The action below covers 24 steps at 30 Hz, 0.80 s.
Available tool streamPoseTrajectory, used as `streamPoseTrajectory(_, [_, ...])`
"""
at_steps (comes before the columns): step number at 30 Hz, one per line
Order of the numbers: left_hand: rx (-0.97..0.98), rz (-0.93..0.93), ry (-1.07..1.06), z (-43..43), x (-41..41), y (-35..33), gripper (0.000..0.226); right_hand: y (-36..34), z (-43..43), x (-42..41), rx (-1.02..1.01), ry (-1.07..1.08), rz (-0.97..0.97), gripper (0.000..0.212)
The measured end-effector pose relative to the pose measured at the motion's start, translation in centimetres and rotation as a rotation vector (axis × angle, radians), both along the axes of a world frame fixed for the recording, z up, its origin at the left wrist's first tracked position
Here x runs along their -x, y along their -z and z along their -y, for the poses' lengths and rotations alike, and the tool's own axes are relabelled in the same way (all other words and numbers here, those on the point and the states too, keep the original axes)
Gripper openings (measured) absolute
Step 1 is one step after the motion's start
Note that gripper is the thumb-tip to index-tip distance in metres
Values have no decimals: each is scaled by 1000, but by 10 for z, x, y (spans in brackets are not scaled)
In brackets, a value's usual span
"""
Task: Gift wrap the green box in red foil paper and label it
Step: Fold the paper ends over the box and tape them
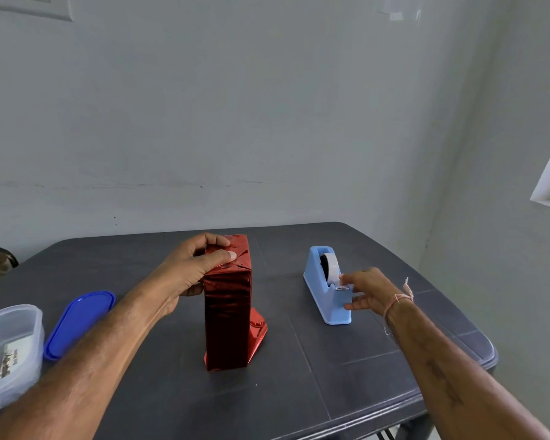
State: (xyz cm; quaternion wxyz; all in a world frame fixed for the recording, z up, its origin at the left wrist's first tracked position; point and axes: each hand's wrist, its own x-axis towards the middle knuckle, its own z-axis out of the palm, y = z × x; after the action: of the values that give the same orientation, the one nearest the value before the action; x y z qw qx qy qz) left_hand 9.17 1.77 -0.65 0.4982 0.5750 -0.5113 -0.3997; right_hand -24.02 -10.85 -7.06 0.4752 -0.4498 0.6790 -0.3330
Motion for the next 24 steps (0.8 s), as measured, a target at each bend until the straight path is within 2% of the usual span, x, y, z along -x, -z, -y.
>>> streamPoseTrajectory(2, [0,-9,-1,0,0,1,22,-2,-2,-1,-5,11,26,36])
streamPoseTrajectory(14, [1,-38,-10,0,2,1,22,13,-14,-5,82,124,250,37])
streamPoseTrajectory(24, [-9,-31,-8,0,1,1,23,39,-30,-3,129,229,289,38])
